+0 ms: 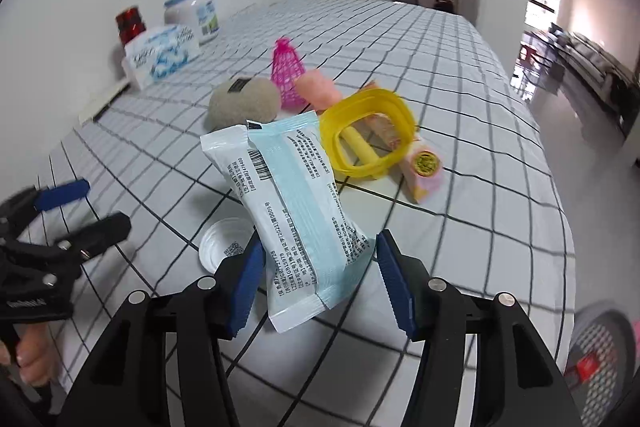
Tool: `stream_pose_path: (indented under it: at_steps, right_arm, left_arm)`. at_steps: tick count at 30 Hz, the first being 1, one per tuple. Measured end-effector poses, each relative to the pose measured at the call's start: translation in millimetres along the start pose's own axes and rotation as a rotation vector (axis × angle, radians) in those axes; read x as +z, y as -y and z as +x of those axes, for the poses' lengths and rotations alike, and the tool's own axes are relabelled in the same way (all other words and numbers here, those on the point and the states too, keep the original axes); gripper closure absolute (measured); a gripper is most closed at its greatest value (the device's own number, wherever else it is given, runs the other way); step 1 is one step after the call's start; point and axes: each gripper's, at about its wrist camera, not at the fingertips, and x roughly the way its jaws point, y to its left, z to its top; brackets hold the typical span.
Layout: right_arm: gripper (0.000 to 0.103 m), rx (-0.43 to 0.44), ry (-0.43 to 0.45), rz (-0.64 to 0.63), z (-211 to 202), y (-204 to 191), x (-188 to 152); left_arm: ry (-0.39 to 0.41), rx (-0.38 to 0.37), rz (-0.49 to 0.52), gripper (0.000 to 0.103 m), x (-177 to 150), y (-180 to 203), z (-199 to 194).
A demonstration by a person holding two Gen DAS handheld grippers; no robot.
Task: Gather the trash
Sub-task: 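Grasp the white-and-blue wipes packet with the right tool, then grasp the white bottle cap with the left tool while the right tool lifts the packet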
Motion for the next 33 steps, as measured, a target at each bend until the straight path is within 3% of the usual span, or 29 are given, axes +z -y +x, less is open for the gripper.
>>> stream_pose_path:
  at_steps: [10,15,23,29,32,33]
  right_arm:
    - [0.048,-0.100,0.122,0.152,-49,25,-21]
    - [0.048,-0.149,0.132,0.186,-64,33,-39]
    - [0.048,-0.141,0.144,0.266,-80,43,-62]
    - [0.048,-0.142,0.156,0.287,-87,47,-68]
    - [0.048,-0.140,0.161,0.297,-91,48,-71]
    - [0.048,-0.139,0.163,0.298,-92,47,-72]
  left_arm:
    - [-0.016,-0.081,0.058,0.010,-1,37,10]
    - [-0.040,-0.092,0.086,0.010,1,54,23]
    - [-0.060,-0.093,0.120,0.014,3,70,34]
    - [-0.085,-0.084,0.148,0.032,3,79,42]
    - [-0.089,-0.085,0.155,0.048,3,81,44]
    - [-0.094,-0.089,0.155,0.059,3,81,45]
